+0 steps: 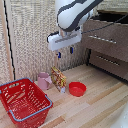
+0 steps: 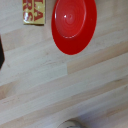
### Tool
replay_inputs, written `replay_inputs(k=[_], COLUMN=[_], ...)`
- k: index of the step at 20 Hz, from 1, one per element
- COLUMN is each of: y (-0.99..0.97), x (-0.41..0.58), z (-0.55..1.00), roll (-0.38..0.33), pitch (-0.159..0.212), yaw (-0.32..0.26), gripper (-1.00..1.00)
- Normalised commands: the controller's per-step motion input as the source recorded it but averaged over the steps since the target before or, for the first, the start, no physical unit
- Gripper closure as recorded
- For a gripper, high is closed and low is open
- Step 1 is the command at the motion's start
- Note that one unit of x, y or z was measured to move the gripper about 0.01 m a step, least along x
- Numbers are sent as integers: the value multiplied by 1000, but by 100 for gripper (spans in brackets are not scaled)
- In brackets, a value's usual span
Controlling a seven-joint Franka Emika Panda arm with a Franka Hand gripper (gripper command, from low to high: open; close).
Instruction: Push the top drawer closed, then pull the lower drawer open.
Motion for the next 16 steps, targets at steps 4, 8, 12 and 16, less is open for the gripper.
replay_inputs(k=[4, 8, 12, 16], y=[22, 1, 0, 0], x=[-68, -14, 0, 0], z=[174, 126, 79, 19], roll=[-367, -361, -327, -299], pitch=[0, 2, 1, 41], yaw=[100, 130, 167, 194], gripper=[-100, -100, -100, -100])
